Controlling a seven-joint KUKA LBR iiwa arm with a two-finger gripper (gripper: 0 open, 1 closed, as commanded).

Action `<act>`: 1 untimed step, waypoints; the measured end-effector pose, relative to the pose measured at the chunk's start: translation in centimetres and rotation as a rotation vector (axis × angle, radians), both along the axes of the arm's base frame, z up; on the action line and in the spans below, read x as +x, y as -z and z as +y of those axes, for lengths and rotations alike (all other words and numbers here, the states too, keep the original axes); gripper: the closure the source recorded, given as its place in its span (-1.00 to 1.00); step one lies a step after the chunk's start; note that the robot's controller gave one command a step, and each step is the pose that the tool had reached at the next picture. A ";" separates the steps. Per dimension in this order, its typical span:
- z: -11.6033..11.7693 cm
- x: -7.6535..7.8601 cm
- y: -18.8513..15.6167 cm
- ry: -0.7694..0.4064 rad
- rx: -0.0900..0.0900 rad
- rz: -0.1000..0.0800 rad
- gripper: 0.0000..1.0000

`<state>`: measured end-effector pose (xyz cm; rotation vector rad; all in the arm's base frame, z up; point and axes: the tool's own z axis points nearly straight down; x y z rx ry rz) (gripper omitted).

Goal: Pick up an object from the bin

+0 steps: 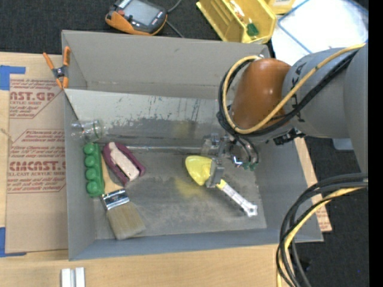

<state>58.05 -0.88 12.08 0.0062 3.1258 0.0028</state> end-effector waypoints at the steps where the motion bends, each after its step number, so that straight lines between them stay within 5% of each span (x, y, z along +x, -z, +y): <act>1: 0.1 0.0 5.8 0.015 0.000 0.001 1.00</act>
Offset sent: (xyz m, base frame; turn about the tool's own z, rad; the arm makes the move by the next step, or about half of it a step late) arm -0.0073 0.0018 -0.0508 0.0557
